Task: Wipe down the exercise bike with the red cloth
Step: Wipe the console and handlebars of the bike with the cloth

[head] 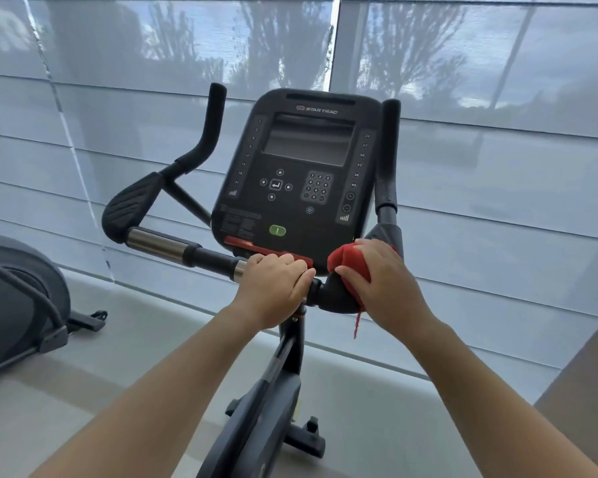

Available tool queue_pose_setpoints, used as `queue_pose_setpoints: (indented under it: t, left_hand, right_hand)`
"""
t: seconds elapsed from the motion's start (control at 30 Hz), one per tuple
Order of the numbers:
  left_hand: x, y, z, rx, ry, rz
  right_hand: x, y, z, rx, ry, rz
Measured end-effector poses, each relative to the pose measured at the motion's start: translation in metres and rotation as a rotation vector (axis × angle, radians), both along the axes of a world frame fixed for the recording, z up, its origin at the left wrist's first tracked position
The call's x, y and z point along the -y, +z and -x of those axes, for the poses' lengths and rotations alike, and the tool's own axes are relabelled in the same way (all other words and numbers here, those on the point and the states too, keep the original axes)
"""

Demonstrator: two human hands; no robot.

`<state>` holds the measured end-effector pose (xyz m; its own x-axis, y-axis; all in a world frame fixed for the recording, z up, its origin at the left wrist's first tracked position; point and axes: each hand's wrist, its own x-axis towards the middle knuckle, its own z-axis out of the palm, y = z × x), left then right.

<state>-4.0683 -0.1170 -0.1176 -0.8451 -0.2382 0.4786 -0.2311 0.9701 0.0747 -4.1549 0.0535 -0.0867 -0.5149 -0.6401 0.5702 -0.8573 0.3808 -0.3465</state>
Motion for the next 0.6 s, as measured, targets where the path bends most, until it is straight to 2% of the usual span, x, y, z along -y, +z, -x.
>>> queue_pose_setpoints:
  t: [0.07, 0.27, 0.47, 0.6]
  left_hand:
    - [0.0, 0.001, -0.001, 0.011, -0.009, -0.008]
    - [0.001, 0.002, -0.001, 0.029, -0.017, -0.007]
    - [-0.002, 0.004, -0.001, 0.072, 0.019, 0.006]
    - [-0.003, 0.005, 0.001, 0.088, 0.049, 0.019]
  right_hand:
    - [0.007, 0.005, 0.001, 0.017, -0.039, 0.017]
    - [-0.017, -0.013, -0.008, -0.047, 0.098, 0.037]
    - [0.001, 0.003, 0.005, 0.027, 0.011, 0.05]
    - [-0.023, -0.013, -0.009, -0.054, 0.123, 0.08]
